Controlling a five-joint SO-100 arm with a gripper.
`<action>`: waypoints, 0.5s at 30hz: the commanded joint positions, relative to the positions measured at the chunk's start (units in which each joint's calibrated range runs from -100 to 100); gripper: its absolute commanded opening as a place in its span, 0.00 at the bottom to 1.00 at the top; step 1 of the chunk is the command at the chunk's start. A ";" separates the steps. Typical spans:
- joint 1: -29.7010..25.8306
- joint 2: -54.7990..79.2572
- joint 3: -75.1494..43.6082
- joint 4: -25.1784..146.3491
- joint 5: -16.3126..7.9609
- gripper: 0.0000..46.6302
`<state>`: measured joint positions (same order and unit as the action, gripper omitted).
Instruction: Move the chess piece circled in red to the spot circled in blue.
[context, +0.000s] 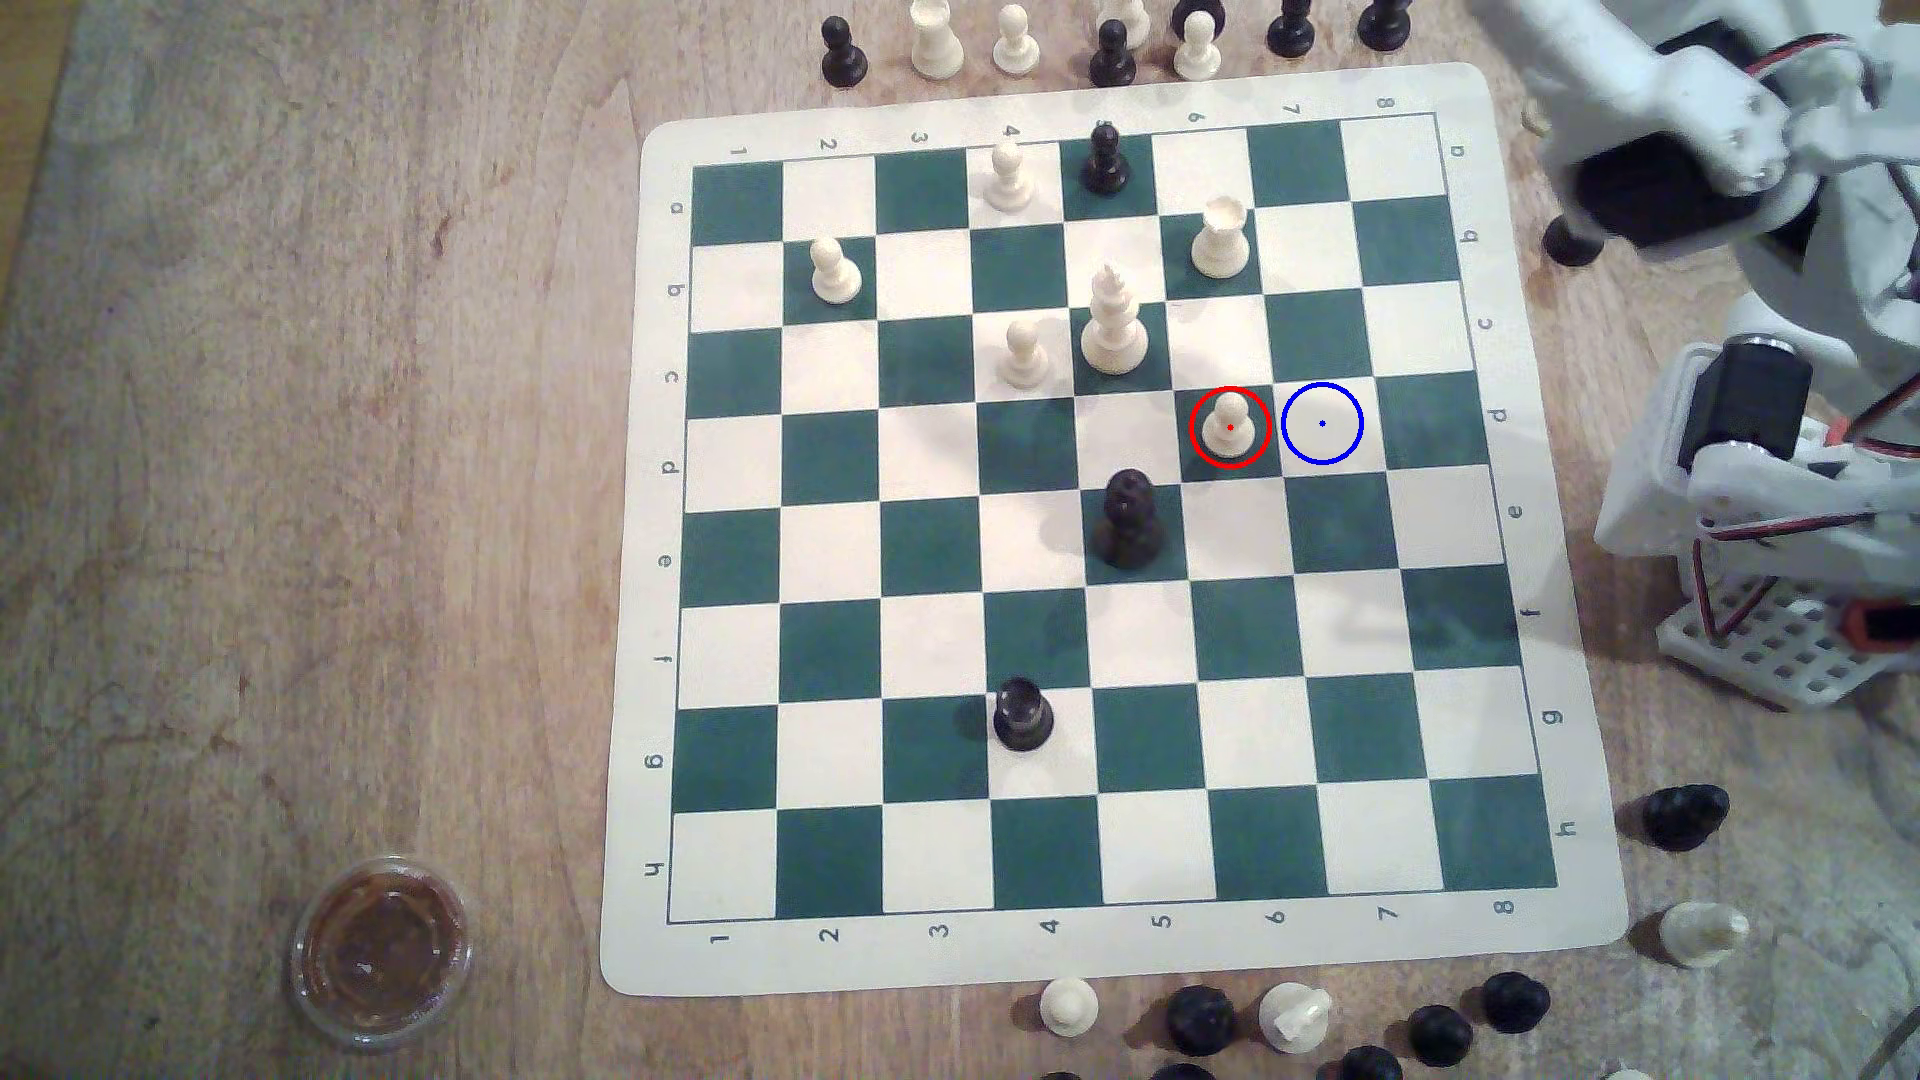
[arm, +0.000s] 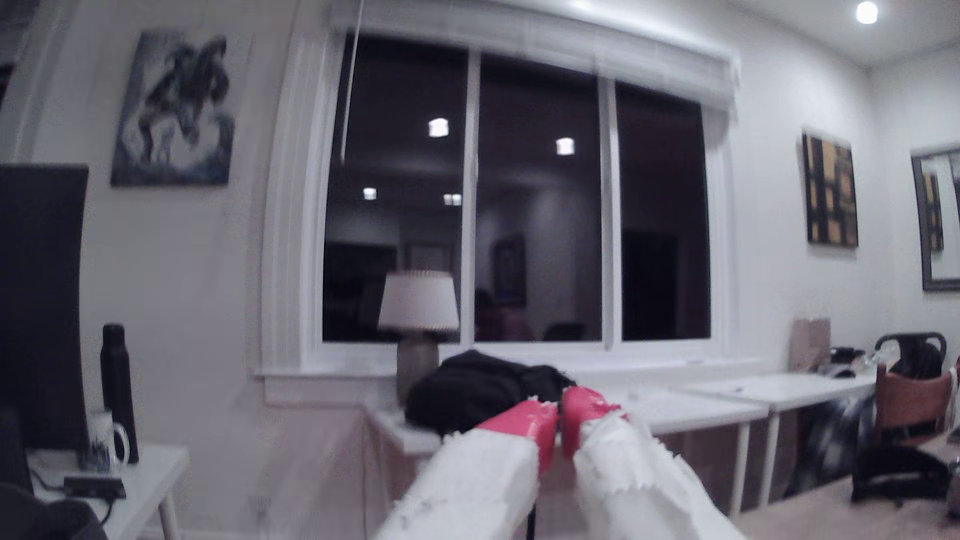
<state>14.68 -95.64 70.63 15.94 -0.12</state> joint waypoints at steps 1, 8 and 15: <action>-0.79 -0.03 -5.99 13.30 -4.88 0.00; -3.29 0.74 -8.52 40.82 -4.84 0.00; -4.94 5.58 -10.34 52.29 -4.74 0.05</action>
<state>10.03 -93.97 65.93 63.03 -4.52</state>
